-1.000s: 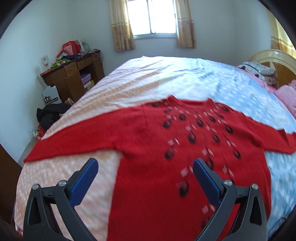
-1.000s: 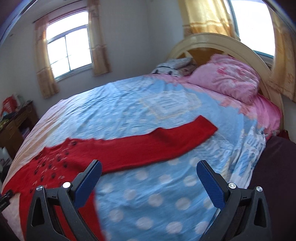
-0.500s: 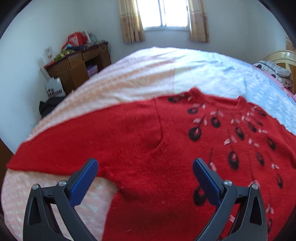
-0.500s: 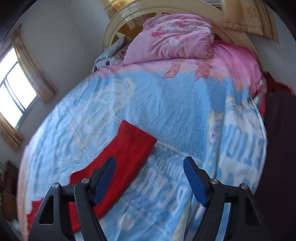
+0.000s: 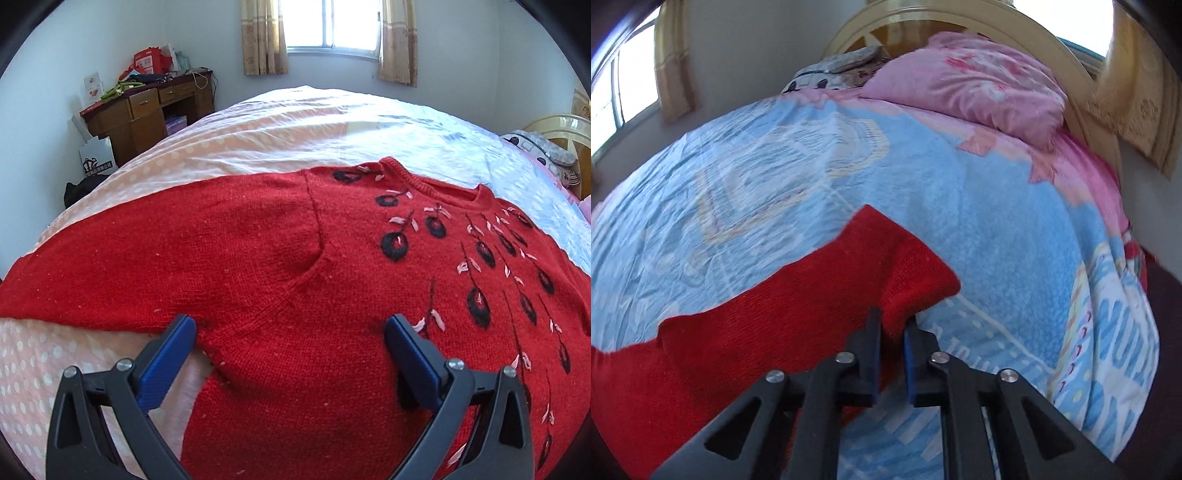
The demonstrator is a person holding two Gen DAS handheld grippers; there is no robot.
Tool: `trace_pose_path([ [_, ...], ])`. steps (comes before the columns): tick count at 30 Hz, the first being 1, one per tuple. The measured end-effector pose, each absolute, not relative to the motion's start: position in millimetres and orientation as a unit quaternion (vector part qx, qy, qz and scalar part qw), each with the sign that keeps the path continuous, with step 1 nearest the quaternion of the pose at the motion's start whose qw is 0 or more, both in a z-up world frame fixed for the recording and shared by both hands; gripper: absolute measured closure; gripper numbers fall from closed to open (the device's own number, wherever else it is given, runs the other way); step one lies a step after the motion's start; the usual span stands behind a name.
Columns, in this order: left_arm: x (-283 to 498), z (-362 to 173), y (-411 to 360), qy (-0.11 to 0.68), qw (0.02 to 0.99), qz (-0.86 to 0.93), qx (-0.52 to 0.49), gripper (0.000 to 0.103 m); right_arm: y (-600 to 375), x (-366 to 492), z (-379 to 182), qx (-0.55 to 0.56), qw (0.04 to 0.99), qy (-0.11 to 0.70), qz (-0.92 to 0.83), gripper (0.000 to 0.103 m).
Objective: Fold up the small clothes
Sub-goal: 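Grasp the cardigan sleeve cuff with the right tool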
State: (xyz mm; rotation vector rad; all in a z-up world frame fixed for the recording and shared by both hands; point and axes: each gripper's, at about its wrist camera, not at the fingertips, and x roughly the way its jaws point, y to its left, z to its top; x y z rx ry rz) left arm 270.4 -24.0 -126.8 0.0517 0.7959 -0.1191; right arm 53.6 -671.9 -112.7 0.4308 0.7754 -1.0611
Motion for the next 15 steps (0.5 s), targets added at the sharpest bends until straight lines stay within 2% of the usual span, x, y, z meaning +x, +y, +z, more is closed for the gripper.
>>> trace_pose_path([
  [8,273.4,-127.1,-21.2,0.381,0.922,-0.065,0.014,0.0,-602.1,78.2,-30.1,0.193,0.85,0.285,-0.4,0.098],
  [15,273.6,-126.5,-17.2,0.384,0.92,-0.072,0.007,0.0,-474.9,145.2,20.4,0.164,0.915,0.266,-0.254,0.098],
])
